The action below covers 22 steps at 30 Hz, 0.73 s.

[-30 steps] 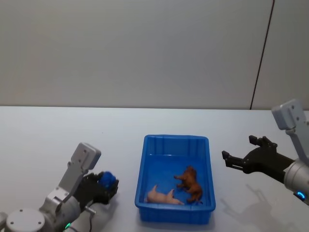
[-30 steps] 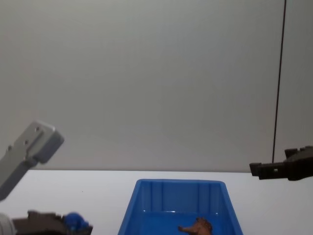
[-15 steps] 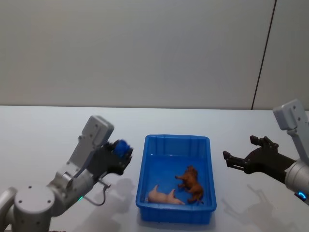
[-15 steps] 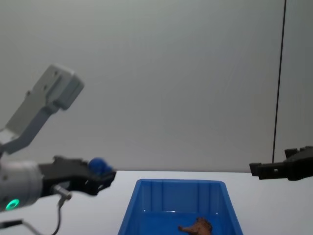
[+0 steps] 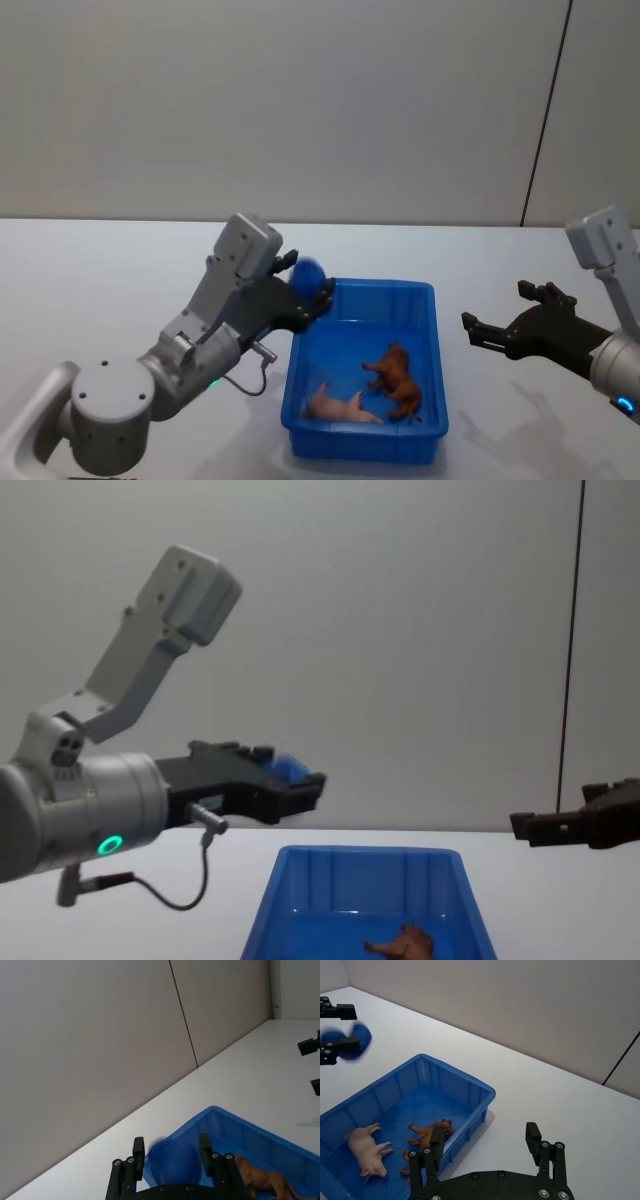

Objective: Pick up the two dolls from the table and place them into the box.

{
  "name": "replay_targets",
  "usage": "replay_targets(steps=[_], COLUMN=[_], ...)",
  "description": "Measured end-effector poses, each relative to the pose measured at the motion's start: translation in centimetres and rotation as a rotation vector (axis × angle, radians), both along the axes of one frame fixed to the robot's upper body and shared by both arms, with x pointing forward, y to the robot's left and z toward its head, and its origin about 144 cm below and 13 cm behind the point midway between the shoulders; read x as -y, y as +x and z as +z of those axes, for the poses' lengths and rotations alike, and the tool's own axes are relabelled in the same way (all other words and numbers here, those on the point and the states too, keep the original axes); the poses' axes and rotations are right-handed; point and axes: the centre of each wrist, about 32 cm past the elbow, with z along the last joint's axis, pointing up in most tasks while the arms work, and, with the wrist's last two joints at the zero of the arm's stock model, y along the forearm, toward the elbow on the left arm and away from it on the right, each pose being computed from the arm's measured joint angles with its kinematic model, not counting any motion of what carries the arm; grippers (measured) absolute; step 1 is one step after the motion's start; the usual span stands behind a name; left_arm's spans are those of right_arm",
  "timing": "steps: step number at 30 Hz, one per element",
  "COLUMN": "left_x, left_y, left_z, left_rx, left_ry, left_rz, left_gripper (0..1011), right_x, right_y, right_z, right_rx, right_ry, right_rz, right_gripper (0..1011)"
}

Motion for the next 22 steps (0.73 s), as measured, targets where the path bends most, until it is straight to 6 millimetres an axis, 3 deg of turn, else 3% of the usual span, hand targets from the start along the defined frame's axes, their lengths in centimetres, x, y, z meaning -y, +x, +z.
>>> replay_targets(steps=[11,22], left_x=[0.4,-0.8], left_y=[-1.0,-3.5], left_z=[0.3,0.3], left_rx=[0.048,0.088], left_ry=[-0.013,-0.032], left_rz=[-0.027,-0.001], left_gripper=[976,1001], right_x=[0.0,0.0], right_y=[0.0,0.0], right_z=[0.0,0.0], right_rx=[0.000,0.000], right_ry=[0.000,0.000], right_rz=[0.000,0.000], right_gripper=[1001,1001])
